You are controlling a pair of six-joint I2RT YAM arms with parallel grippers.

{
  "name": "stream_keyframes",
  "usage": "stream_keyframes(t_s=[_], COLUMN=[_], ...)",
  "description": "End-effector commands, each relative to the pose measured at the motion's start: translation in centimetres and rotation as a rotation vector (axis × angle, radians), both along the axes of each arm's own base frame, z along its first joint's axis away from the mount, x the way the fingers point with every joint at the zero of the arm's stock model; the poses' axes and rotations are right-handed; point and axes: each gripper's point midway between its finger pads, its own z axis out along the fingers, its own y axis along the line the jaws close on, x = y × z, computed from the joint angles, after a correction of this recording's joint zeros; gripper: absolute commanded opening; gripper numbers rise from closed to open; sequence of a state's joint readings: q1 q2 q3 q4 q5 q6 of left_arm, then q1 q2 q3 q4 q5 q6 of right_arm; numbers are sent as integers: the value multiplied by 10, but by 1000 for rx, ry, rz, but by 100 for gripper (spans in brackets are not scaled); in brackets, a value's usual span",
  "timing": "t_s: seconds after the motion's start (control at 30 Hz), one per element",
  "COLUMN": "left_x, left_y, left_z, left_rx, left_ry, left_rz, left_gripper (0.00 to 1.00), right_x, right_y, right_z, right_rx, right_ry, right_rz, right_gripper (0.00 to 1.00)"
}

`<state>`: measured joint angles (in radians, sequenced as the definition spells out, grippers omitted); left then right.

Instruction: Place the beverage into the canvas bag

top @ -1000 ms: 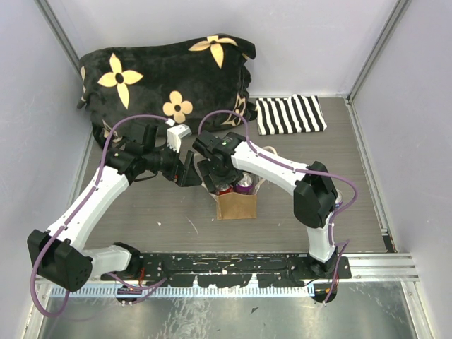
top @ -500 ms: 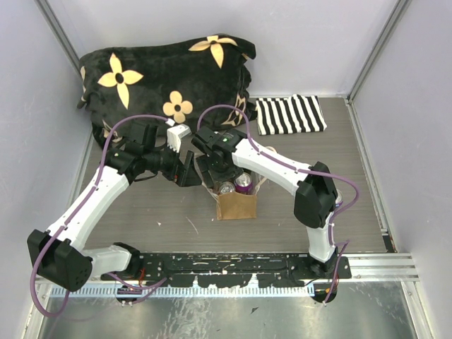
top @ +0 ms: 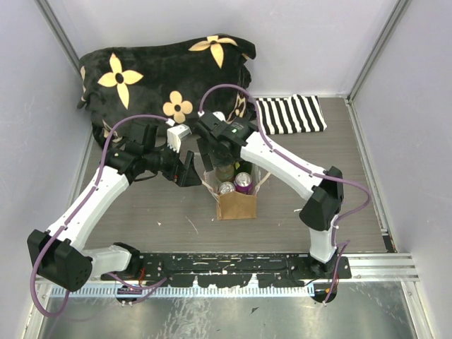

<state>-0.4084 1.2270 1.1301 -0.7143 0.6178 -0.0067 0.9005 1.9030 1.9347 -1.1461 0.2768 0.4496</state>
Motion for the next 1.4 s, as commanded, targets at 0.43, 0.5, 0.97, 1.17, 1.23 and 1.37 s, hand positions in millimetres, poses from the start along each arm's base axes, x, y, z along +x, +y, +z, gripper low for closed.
stream_keyframes(t_s=[0.43, 0.5, 0.97, 1.17, 1.23, 1.37], left_x=[13, 9, -18, -20, -21, -21], left_y=[11, 6, -30, -30, -29, -29], left_z=[82, 91, 83, 78, 78, 76], left_rx=[-35, -38, -29, -25, -25, -23], left_ry=[-517, -567, -604, -597, -596, -598], left_rz=[-32, -81, -282, -288, -289, -290], left_gripper=[93, 93, 93, 93, 93, 93], right_x=[47, 40, -28, -47, -52, -56], right_y=[-236, -272, -381, -392, -390, -384], right_z=[112, 96, -7, -30, -38, -49], right_rx=[136, 95, 50, 121, 129, 156], right_ry=[-284, -248, 16, 89, 116, 145], right_rz=[-569, -649, -939, -989, -987, -974], right_gripper=[81, 86, 94, 99, 100, 100])
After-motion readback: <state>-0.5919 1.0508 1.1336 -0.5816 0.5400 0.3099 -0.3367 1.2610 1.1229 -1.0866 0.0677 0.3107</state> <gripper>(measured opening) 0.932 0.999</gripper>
